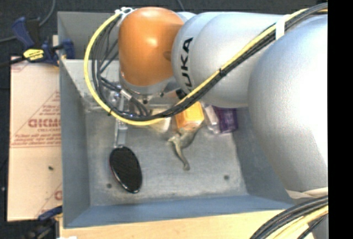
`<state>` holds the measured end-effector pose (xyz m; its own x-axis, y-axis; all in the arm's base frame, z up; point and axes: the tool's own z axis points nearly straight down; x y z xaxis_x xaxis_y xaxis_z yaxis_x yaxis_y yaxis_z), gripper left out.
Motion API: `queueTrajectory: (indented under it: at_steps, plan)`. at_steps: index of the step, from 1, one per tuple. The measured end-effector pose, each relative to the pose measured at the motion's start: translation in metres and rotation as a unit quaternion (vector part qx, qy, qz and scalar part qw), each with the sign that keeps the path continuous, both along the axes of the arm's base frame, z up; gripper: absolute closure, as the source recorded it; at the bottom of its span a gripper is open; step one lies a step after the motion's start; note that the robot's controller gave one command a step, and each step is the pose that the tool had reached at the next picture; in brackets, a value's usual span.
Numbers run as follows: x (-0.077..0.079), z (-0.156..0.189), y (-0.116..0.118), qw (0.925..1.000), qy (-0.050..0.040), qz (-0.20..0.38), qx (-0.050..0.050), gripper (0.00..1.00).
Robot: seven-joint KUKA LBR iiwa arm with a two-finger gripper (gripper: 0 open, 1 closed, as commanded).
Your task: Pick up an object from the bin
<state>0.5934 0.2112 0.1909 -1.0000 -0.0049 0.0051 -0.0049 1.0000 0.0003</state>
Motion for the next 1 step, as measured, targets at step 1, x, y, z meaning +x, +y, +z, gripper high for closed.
queueTrajectory:
  at_steps: [1]
  plan:
    - [0.002,0.0051,-0.0012,1.0,-0.0041,-0.003,0.001,0.0]
